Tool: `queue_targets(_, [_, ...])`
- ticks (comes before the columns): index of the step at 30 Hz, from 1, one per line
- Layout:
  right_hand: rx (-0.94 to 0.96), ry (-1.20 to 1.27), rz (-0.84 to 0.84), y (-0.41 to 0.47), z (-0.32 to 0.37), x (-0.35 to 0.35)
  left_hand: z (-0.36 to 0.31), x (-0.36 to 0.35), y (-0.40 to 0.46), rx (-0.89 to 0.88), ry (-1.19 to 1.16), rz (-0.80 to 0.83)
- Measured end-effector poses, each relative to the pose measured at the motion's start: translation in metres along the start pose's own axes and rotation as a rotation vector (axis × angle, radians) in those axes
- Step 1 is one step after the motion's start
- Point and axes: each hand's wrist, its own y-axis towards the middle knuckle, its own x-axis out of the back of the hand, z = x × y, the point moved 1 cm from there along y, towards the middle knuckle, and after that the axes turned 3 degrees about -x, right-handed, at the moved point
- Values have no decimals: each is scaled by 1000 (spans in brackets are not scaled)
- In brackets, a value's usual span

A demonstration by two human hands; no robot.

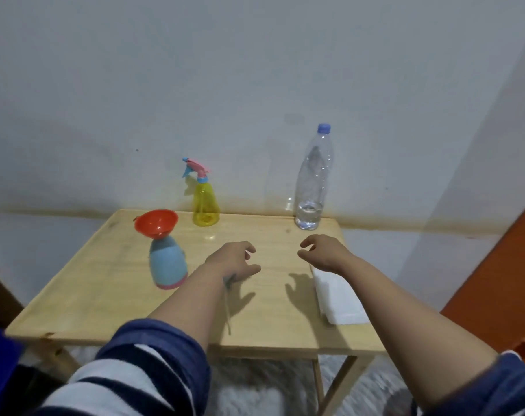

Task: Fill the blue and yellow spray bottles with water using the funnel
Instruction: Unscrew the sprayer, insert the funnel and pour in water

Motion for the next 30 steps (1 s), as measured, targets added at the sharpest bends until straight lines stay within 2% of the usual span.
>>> queue_targets(7, [-72, 55, -117, 56, -38, 52, -58, -11, 94, -107, -51, 30])
queue_targets(13, [-118, 144, -240, 134, -41, 82, -87, -22, 186, -169, -223, 28])
queue_targets(22, [-108, 604, -299, 235, -33, 70, -96, -66, 281, -159, -465, -135])
queue_targets(30, [-31, 767, -418, 259, -40, 51, -89, -80, 305, -211, -645, -197])
